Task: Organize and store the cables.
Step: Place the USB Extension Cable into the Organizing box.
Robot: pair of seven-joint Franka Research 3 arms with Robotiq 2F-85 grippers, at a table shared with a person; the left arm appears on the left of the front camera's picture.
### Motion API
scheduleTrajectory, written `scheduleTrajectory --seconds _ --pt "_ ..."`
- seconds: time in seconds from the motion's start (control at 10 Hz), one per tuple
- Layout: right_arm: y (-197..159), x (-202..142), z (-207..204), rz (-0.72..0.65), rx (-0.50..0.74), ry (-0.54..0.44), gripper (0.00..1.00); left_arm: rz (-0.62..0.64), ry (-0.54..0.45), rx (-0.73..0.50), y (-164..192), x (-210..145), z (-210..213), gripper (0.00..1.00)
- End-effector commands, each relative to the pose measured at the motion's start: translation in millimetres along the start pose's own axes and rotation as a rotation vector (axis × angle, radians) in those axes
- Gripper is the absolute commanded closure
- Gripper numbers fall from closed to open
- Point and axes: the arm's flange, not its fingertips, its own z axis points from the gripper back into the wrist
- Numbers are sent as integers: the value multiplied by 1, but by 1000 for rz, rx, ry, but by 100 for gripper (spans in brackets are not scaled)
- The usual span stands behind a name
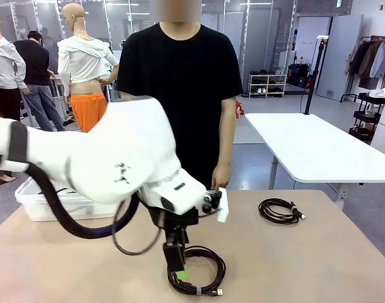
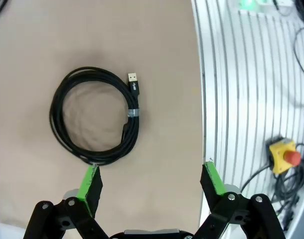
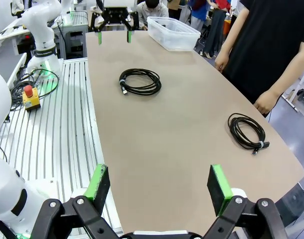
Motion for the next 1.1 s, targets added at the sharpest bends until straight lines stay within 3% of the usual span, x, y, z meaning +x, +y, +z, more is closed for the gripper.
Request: scheduleTrajectory --seconds 0.0,0.2,1.0 --pt "0 1 1 20 -8 -12 0 56 92 39 9 15 -20 0" --pt "0 1 1 20 -8 -12 0 77 163 38 5 23 -50 0" --pt "0 1 1 20 -8 -12 0 105 117 57 22 24 -117 0"
